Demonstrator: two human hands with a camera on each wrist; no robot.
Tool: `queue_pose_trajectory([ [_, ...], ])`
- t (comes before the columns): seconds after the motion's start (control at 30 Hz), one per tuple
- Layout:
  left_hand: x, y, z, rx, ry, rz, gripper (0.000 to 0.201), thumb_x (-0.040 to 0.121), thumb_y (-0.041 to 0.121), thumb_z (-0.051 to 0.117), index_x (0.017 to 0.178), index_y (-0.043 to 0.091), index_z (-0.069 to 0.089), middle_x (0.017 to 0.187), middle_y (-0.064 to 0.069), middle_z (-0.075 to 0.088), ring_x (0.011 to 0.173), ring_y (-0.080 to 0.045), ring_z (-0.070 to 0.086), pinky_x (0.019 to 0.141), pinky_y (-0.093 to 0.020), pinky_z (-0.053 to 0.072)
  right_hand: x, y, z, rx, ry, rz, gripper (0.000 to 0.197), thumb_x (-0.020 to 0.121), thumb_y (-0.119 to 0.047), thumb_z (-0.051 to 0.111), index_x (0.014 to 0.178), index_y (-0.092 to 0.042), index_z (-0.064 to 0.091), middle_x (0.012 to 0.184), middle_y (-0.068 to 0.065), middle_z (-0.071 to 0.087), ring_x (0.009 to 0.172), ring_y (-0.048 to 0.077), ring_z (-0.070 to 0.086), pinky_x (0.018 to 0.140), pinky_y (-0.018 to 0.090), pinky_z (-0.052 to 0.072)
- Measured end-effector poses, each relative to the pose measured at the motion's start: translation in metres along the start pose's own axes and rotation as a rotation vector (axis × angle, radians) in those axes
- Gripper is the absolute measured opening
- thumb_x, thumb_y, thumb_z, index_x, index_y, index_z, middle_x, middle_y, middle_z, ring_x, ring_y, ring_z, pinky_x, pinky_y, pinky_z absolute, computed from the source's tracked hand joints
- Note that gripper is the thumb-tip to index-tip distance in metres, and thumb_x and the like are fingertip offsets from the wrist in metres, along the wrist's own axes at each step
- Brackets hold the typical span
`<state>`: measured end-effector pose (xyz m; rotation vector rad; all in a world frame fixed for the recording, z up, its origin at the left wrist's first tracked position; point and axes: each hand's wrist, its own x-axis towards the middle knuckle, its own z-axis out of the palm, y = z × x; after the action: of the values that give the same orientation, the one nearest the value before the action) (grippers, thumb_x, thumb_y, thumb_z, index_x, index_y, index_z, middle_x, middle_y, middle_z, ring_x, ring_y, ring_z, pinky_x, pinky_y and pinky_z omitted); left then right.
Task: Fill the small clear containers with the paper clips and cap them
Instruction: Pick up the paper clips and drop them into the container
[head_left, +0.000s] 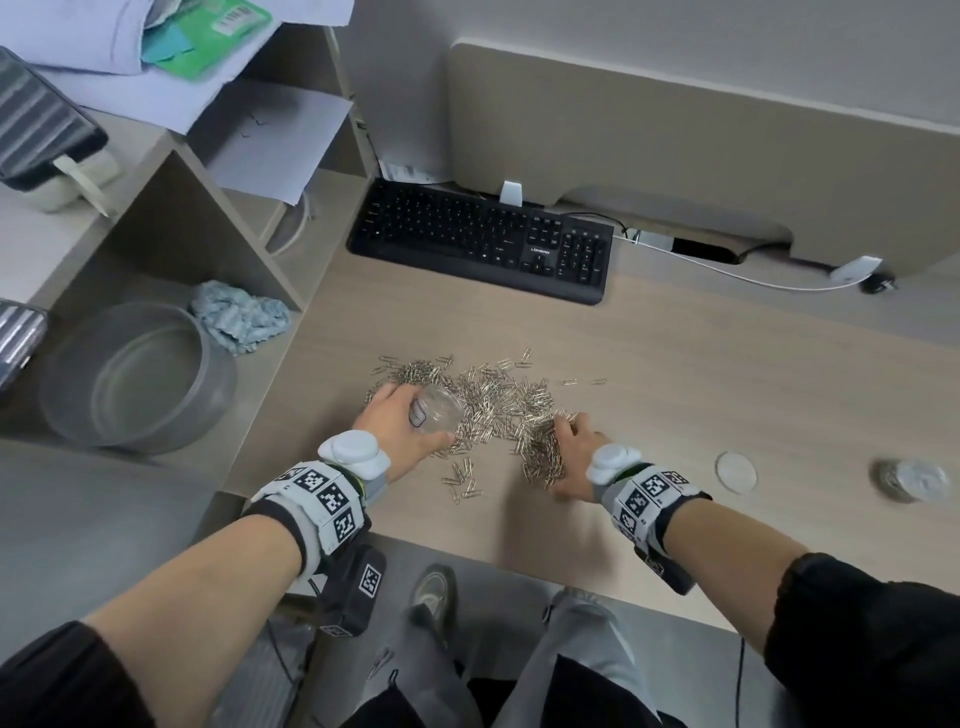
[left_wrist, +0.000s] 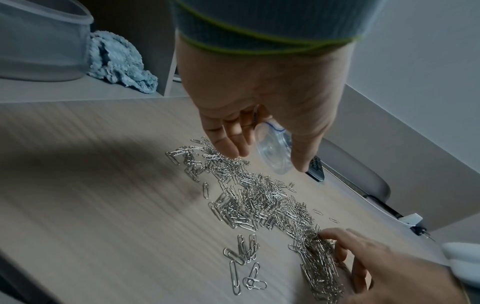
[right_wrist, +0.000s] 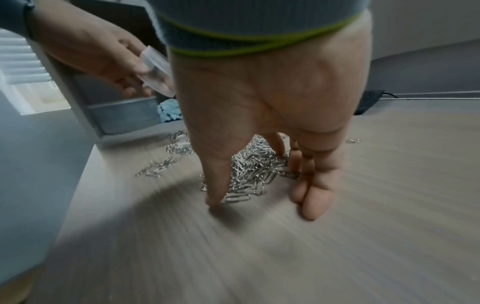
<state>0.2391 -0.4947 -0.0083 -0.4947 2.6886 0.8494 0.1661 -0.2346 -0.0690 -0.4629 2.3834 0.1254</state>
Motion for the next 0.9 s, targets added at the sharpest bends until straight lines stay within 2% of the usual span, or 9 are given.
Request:
queue_pose_trajectory([
  [0.1,0.002,0.001,0.002,0.001,-0.015,-0.012,0.06,0.069,0.05,0.079,0.117,0.022,0.056,0.112,0.001,0.052,0.099,-0.02,0.056,0.089,-0.032,0.047,0.003,0.002,0.001,0.047,0.04,-0.018,0.074,0.077,-0.041,0.075,0.131,-0.015,0.032,0.125,0.011,0.04,0.098,0.034,0.063,0.079,0.042,0.054],
  [0.23,0.003,-0.002,0.006,0.005,-0.019,-0.018,0.059,0.069,0.051,0.078,0.116,0.022,0.057,0.112,0.002,0.052,0.099,-0.019,0.056,0.088,-0.032,0.047,0.013,-0.001,-0.004,0.173,0.095,-0.037,0.054,0.089,-0.031,0.066,0.131,-0.014,0.037,0.125,0.011,0.042,0.097,0.033,0.061,0.073,0.034,0.043],
  [0.33,0.004,-0.002,0.008,0.013,-0.023,-0.036,0.061,0.069,0.051,0.078,0.118,0.023,0.056,0.112,0.002,0.053,0.101,-0.019,0.055,0.088,-0.032,0.047,0.021,-0.003,-0.011,0.167,0.075,-0.045,0.047,0.09,-0.031,0.063,0.127,-0.013,0.041,0.122,0.01,0.043,0.092,0.031,0.061,0.072,0.035,0.046],
  [0.43,0.009,0.001,0.006,0.002,-0.035,-0.049,0.064,0.068,0.05,0.078,0.122,0.023,0.055,0.114,0.002,0.052,0.103,-0.02,0.056,0.091,-0.033,0.047,0.027,0.006,-0.021,0.248,0.071,-0.04,0.039,0.087,-0.04,0.065,0.115,-0.019,0.046,0.114,0.005,0.045,0.084,0.026,0.061,0.076,0.039,0.054],
  [0.5,0.012,0.004,0.005,-0.009,-0.033,-0.049,0.062,0.067,0.049,0.079,0.119,0.023,0.056,0.113,0.002,0.052,0.101,-0.02,0.056,0.09,-0.034,0.048,0.03,0.015,-0.028,0.264,0.108,-0.032,0.045,0.082,-0.047,0.067,0.112,-0.022,0.045,0.113,0.004,0.045,0.084,0.025,0.061,0.078,0.043,0.056],
  [0.63,0.017,0.01,0.004,-0.022,-0.036,-0.035,0.06,0.07,0.048,0.078,0.119,0.023,0.055,0.11,0.005,0.051,0.097,-0.015,0.053,0.084,-0.03,0.045,0.035,0.021,-0.039,0.208,0.13,-0.064,0.073,0.073,-0.056,0.073,0.126,-0.02,0.038,0.125,0.006,0.04,0.09,0.027,0.06,0.081,0.041,0.055],
  [0.77,0.02,0.012,0.007,-0.036,-0.035,-0.031,0.062,0.072,0.046,0.079,0.124,0.024,0.053,0.109,0.008,0.049,0.1,-0.016,0.053,0.088,-0.031,0.046,0.04,0.007,-0.036,0.1,0.046,-0.174,0.102,0.068,-0.056,0.078,0.145,-0.017,0.024,0.151,0.007,0.025,0.111,0.033,0.06,0.093,0.045,0.052],
  [0.83,0.02,0.011,0.007,-0.043,-0.035,-0.034,0.062,0.071,0.047,0.079,0.124,0.025,0.053,0.109,0.008,0.05,0.102,-0.017,0.055,0.09,-0.033,0.047,0.04,-0.002,-0.033,-0.007,0.004,-0.202,0.105,0.07,-0.056,0.077,0.149,-0.02,0.018,0.155,0.008,0.018,0.114,0.036,0.059,0.093,0.046,0.053],
  [0.9,0.021,0.009,0.007,-0.035,-0.037,-0.038,0.064,0.071,0.048,0.078,0.125,0.025,0.053,0.113,0.006,0.052,0.104,-0.017,0.055,0.091,-0.033,0.047,0.04,-0.01,-0.034,-0.09,-0.005,-0.21,0.097,0.074,-0.052,0.075,0.148,-0.022,0.02,0.155,0.011,0.015,0.116,0.038,0.057,0.091,0.046,0.053],
])
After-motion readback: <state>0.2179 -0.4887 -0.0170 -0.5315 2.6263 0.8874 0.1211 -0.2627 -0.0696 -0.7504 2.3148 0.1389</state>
